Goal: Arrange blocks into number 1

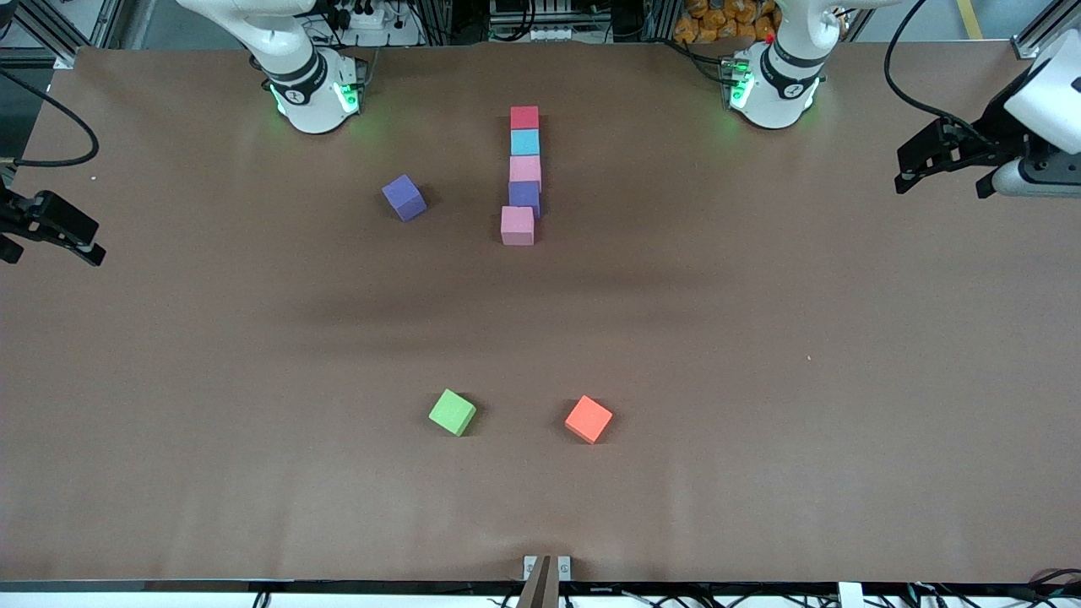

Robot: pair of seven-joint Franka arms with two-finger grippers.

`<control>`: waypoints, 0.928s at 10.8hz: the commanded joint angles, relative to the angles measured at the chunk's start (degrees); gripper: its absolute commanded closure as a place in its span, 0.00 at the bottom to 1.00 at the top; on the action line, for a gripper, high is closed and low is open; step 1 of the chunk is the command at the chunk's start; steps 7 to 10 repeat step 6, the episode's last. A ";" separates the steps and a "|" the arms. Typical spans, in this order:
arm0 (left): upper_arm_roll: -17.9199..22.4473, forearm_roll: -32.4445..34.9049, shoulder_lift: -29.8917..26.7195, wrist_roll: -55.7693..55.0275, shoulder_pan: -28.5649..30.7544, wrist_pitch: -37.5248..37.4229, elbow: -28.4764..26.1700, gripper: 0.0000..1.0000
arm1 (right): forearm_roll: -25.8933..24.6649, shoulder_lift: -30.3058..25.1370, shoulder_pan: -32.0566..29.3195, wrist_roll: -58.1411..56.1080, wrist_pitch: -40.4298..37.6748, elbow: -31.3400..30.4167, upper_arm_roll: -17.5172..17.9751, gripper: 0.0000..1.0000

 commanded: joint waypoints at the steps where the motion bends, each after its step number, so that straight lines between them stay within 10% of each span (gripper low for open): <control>1: 0.50 -1.29 0.68 0.98 -0.11 -1.75 1.98 0.00 | 0.81 0.73 0.02 0.13 -2.53 1.49 -0.03 0.00; 10: 0.42 -1.21 0.42 0.64 0.06 -1.66 1.98 0.00 | 0.63 1.34 0.02 0.31 -2.27 1.58 -0.12 0.00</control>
